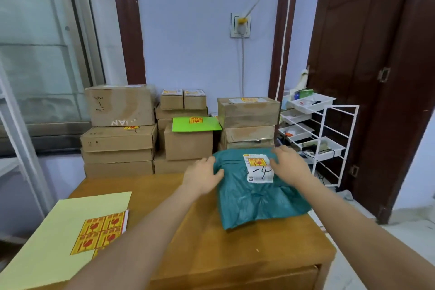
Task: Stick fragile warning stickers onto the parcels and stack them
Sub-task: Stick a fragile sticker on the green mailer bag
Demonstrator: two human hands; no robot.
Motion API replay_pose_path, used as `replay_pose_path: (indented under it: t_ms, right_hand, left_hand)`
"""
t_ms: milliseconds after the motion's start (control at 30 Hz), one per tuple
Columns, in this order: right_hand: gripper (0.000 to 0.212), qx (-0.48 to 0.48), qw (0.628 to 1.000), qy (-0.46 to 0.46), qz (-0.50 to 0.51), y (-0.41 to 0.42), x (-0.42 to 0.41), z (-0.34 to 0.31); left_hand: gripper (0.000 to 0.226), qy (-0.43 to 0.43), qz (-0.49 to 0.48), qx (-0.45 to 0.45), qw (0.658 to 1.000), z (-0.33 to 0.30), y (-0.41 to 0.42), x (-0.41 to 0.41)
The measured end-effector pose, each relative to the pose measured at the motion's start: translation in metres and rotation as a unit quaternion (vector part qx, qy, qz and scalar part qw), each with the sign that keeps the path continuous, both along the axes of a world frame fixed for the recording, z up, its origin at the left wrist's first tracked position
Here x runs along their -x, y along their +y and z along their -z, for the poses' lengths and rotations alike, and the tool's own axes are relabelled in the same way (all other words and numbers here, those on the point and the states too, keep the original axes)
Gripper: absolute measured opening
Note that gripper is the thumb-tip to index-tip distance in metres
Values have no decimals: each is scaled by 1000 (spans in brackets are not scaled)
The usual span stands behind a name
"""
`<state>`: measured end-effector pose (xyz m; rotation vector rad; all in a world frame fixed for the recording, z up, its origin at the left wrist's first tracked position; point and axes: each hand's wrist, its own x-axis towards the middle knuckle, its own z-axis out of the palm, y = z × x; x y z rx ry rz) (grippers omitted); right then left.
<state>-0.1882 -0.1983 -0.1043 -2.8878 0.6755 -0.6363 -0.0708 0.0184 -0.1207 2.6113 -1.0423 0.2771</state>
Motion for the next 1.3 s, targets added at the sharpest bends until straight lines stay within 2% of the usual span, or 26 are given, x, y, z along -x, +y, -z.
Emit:
replay_pose_path:
  t_ms: [133,333,533,633,800,967,1133,1300]
  right_hand:
    - [40,12,999,39,29,-15,8,10]
    - [41,8,997,65,49,-35,20,20]
    - [48,-55,994,63,71,-49,23,24]
    - [56,-117,988,69,71,-46,23,30]
    - [55,-253,966,-16,53,-31,28,34]
    - [51,-294,953,-64,32,-17,31,32]
    - [48,-310,945,-106,23,-12,26,35]
    - [45,-331,932,-146,32,-7,25,32]
  left_hand:
    - [47,106,-15,36,994,21,-10,2]
    - [49,112,-25,68,991,29,-14,0]
    - [64,203,-12,42,978,21,-20,-8]
    - [71,282,-3,96,955,18,-26,-8]
    - [79,379,6,202,903,27,-36,5]
    - [71,423,-8,307,853,30,-38,14]
    - [70,441,-12,352,826,26,-35,16]
    - [69,432,0,363,826,22,-30,19]
